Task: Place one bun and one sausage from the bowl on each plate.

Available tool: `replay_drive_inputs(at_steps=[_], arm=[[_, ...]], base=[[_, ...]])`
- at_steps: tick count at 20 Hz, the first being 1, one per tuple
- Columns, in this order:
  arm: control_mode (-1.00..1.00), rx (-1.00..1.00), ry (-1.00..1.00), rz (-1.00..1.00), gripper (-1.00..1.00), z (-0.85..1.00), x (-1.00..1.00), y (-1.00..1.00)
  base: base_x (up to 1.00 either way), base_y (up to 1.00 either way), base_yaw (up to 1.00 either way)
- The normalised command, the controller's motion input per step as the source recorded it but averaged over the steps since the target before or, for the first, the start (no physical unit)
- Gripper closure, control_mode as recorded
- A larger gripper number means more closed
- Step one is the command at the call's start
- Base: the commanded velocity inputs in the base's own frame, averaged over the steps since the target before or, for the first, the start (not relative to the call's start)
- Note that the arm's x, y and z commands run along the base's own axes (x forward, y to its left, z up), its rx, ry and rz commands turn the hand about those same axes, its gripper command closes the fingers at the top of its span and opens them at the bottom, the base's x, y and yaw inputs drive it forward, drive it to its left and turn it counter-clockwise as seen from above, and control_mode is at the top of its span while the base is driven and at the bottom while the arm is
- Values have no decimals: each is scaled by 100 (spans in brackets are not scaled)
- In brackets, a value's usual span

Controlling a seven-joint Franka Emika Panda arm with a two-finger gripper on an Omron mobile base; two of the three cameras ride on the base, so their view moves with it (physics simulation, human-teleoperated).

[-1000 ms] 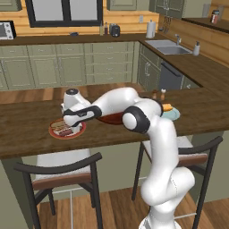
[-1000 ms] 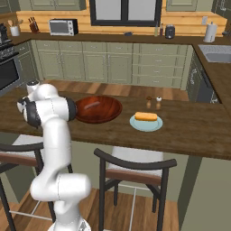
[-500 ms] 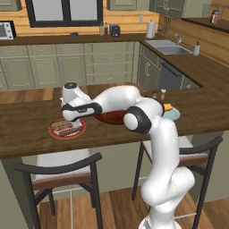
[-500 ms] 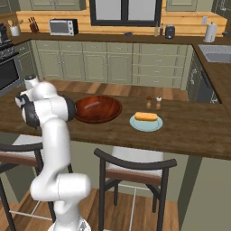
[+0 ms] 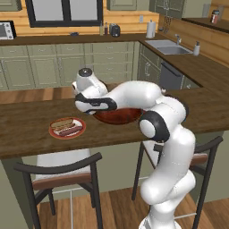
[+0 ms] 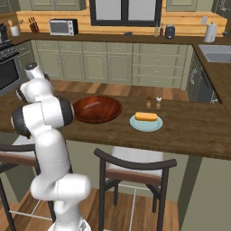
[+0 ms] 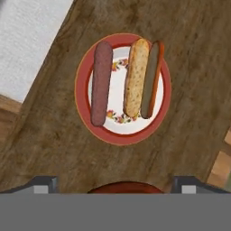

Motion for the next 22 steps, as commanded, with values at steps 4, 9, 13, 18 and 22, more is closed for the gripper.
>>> replay_drive_inputs(at_steps=[4,9,13,18,22], arm=[[-100,1,-39,8,-100,49,-26,-100],[-100,22,-19,4,-100,31,-1,-100],[-100,45,-4,8,-100,-3,2,-100],[-100,25,-2,12,-100,3,20,-90],[-100,5,0,19,-100,21,30,-60]], base=[[0,0,0],[0,0,0],[0,0,0],[0,0,0],[0,0,0]])
